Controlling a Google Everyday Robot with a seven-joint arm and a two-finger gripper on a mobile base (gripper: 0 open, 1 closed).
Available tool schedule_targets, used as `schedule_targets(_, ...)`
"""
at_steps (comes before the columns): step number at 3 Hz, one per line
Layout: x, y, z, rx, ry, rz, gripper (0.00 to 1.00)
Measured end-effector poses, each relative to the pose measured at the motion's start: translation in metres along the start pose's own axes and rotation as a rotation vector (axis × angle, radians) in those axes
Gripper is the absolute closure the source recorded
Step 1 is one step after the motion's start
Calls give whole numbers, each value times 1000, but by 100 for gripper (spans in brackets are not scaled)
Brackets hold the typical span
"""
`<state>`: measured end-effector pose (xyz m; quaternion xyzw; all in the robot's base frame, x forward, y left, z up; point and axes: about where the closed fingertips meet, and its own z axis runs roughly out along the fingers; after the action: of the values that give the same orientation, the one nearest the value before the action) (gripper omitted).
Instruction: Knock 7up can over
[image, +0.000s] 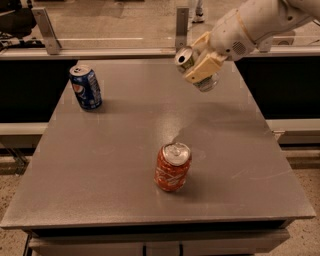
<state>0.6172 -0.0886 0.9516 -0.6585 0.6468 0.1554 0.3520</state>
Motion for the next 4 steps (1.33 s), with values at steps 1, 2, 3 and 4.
schedule_targets(1, -28, 34, 21, -38, 219, -141, 100)
schedule_targets(2, -22, 68, 56, -134, 430, -242, 100)
schedule_targets(3, 10, 72, 68, -226, 639, -300, 84)
schedule_targets(4, 31, 65, 68, -310, 765, -315, 60)
